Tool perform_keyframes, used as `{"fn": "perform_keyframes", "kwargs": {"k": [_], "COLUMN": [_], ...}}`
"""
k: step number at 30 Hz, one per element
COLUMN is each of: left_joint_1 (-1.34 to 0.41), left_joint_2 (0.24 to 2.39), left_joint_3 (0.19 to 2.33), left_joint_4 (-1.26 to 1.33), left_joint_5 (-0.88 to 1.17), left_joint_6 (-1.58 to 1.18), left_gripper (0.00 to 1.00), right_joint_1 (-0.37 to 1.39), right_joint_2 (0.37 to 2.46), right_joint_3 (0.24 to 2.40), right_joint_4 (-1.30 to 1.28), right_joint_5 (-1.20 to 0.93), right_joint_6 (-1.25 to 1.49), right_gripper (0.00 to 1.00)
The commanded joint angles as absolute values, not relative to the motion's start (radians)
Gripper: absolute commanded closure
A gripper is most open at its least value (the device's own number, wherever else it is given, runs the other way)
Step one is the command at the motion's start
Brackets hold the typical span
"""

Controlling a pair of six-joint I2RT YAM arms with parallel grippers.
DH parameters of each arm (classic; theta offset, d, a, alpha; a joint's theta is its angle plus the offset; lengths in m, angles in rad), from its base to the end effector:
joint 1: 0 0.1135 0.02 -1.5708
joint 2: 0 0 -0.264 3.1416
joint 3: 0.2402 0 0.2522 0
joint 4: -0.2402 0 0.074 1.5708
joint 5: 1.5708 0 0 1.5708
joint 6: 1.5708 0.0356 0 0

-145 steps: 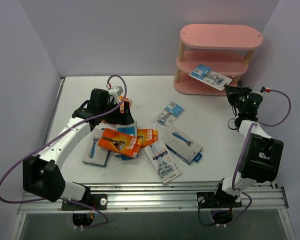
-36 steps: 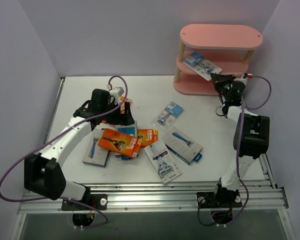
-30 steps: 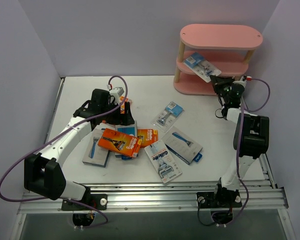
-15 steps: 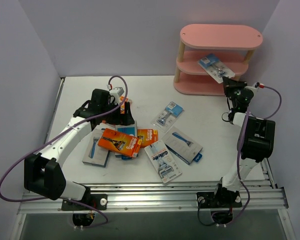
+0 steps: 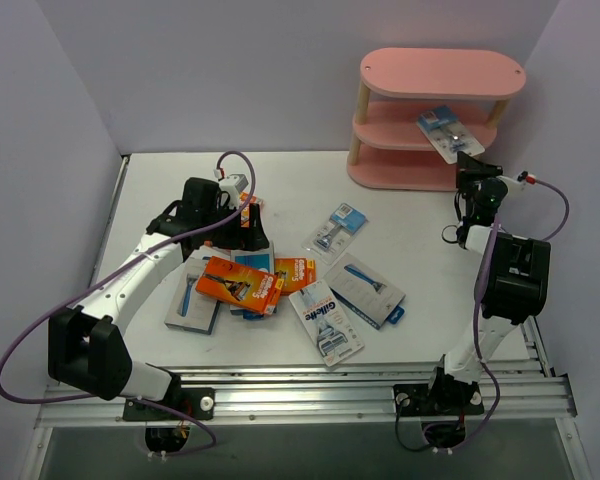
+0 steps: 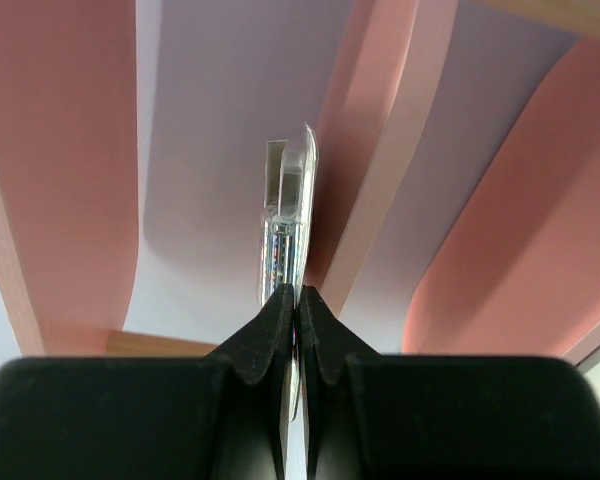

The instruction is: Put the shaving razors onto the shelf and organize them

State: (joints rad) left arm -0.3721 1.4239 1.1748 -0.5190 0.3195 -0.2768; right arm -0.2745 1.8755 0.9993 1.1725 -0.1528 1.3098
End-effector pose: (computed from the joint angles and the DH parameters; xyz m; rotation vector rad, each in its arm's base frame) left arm 0.2857 -0.1235 0.2975 0.2771 2.3795 -0.6883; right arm 0.3928 -0.1050 0.2474 0.8534 1.0359 0.9812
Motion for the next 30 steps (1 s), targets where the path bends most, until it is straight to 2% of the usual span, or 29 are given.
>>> {"fn": "perform_keyframes", "kwargs": {"k": [1,15,30], "left_joint_1": [-0.374,-0.374,-0.374], "left_joint_2": [1.430,1.439,1.447], "left_joint_3": [1.209,1.210,1.209], "left_joint_4": [-0.480,-0.477,-0.471], "left_joint_5": [0.342,0.359,0.373], "left_joint_6": [-0.272,-0.278,-0.285], "left_gripper": [0.06,0.06,0.06], "right_joint_1": [-0.281,-0.250,-0.213], "right_joint_2": [1.827,1.844,1.884], "right_joint_3": [1.014,0.991,1.026], "right_joint_4": [1.270,1.341,1.370], "right_joint_5": [-0.048,0.142,0.227], "right_joint_6": [1.318,1.336,1.321], "right_gripper": [1.00,1.00,1.00]}}
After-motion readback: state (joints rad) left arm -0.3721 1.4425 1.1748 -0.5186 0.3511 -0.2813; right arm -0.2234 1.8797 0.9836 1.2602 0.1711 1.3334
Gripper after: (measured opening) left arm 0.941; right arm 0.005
